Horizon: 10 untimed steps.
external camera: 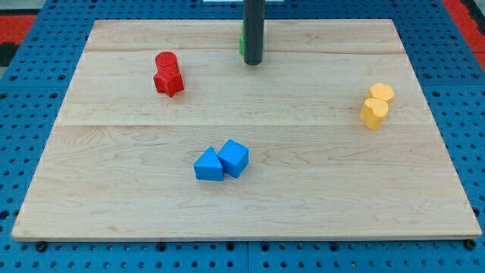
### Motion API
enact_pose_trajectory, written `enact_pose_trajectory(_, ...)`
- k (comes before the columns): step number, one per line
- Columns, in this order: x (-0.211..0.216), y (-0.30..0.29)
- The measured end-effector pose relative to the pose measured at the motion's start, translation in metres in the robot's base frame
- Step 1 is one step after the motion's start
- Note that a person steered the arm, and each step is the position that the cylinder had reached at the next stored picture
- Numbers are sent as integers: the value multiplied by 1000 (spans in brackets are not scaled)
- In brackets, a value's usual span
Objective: Move the yellow hexagon to the bottom side of the green star
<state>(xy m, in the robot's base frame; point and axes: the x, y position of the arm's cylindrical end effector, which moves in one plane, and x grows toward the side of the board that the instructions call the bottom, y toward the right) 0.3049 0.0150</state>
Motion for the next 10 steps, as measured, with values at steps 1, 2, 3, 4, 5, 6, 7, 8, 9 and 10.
enact_pose_trajectory(1, 23, -3)
enact_pose_trajectory(2, 50, -6)
enact_pose_trajectory(3, 51, 4)
enact_pose_trajectory(4, 39, 51)
enact_pose_trajectory(5, 27, 99)
enact_pose_trajectory(6, 31, 151)
enact_pose_trajectory(7, 51, 193)
enact_pose_trajectory(8, 74, 230)
enact_pose_trajectory(9, 98, 242)
enact_pose_trajectory(10, 129, 238)
